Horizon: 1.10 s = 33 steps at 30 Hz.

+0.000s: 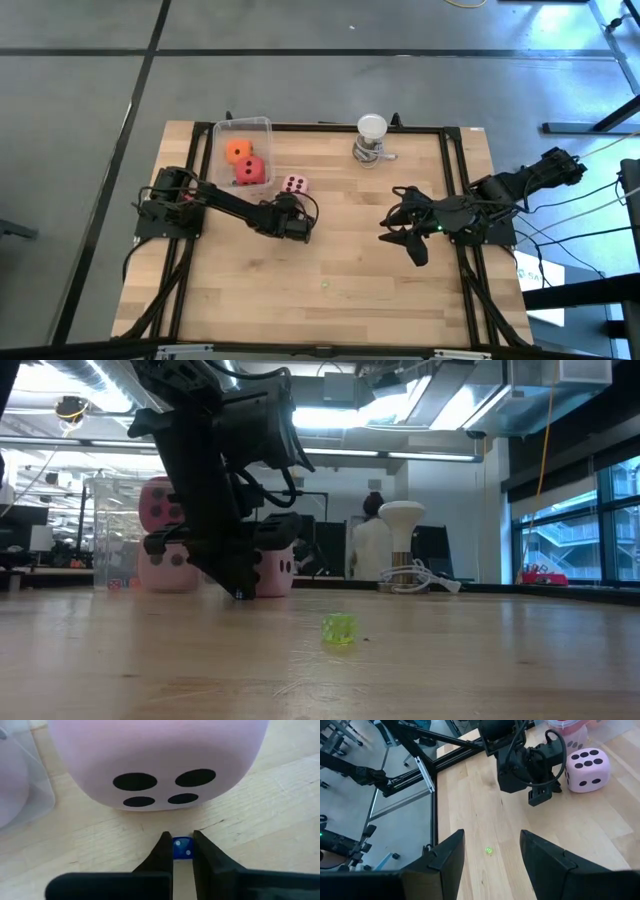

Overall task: Pick & Place Dice
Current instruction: Put the small blue dice into the transparent bin

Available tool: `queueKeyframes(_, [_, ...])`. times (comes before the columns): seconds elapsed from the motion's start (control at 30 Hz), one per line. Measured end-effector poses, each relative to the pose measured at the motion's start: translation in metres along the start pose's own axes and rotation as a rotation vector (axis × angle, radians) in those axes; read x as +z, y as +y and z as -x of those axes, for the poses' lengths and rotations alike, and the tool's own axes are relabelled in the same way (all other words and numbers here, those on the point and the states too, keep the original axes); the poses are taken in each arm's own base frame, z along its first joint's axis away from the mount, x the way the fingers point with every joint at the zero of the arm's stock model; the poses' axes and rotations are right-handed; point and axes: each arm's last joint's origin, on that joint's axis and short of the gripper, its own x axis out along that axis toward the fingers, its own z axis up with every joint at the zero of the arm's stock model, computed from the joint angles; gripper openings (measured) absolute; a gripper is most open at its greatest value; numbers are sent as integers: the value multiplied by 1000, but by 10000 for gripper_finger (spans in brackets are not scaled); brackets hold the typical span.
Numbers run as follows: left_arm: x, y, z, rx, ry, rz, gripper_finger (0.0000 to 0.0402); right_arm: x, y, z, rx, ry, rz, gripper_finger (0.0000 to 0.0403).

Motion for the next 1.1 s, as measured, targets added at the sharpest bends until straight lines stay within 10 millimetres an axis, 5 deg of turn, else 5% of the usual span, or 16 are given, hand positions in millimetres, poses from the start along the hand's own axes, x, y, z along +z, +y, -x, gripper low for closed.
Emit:
queueKeyframes(0.63, [0,-8,32,-196,150,-69,11,-1,1,0,3,1,8,190])
queueKeyframes(1.1, [37,11,115,-521,146,-358,11,-1,1,1,3,0,19,190])
